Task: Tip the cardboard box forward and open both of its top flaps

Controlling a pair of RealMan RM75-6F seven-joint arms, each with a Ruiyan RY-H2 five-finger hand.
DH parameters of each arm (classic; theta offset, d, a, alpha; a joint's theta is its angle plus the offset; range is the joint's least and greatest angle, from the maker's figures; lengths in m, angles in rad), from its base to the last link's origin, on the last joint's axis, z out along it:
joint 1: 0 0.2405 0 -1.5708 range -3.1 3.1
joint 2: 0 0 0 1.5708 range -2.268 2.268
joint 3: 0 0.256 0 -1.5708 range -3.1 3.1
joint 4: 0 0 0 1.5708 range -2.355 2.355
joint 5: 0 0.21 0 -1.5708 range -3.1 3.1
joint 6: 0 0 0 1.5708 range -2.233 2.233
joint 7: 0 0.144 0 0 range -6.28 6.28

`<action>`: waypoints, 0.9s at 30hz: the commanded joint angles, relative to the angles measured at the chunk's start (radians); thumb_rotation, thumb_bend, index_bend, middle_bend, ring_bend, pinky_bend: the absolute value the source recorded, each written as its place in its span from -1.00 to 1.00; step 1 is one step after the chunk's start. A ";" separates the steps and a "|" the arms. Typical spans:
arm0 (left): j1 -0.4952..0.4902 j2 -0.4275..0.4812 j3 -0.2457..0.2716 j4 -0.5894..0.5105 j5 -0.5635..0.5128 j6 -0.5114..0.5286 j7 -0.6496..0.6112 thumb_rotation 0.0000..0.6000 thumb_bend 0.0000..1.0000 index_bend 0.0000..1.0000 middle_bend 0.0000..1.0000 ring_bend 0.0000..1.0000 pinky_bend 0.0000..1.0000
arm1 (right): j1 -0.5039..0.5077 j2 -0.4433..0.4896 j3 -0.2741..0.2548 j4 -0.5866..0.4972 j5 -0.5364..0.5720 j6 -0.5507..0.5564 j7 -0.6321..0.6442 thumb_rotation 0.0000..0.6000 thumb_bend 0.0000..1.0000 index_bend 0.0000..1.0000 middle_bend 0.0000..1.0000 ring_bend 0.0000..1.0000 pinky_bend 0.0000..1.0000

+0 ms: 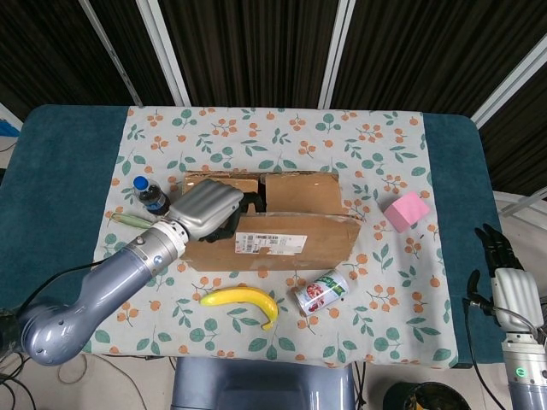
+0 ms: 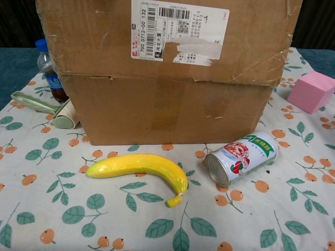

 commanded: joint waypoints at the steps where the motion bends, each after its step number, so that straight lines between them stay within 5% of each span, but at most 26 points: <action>1: 0.007 0.021 -0.015 -0.037 0.016 -0.027 -0.039 1.00 0.86 -0.33 0.07 -0.20 -0.02 | 0.000 0.000 0.001 -0.001 0.001 -0.002 0.002 1.00 0.53 -1.00 -1.00 -1.00 -0.51; 10: 0.032 0.046 -0.036 -0.134 0.100 -0.064 -0.112 1.00 0.84 -0.34 0.06 -0.21 -0.02 | -0.003 0.000 0.002 -0.004 0.003 -0.007 0.008 1.00 0.53 -1.00 -1.00 -1.00 -0.51; 23: 0.043 0.070 0.002 -0.182 0.198 -0.086 -0.137 1.00 0.82 -0.34 0.06 -0.21 -0.02 | -0.005 0.002 0.003 -0.009 0.001 -0.012 0.008 1.00 0.53 -1.00 -1.00 -1.00 -0.51; 27: 0.046 0.060 0.022 -0.169 0.218 -0.069 -0.137 1.00 0.67 -0.37 0.02 -0.23 -0.05 | -0.005 0.004 0.005 -0.011 0.006 -0.017 0.009 1.00 0.53 -1.00 -1.00 -1.00 -0.51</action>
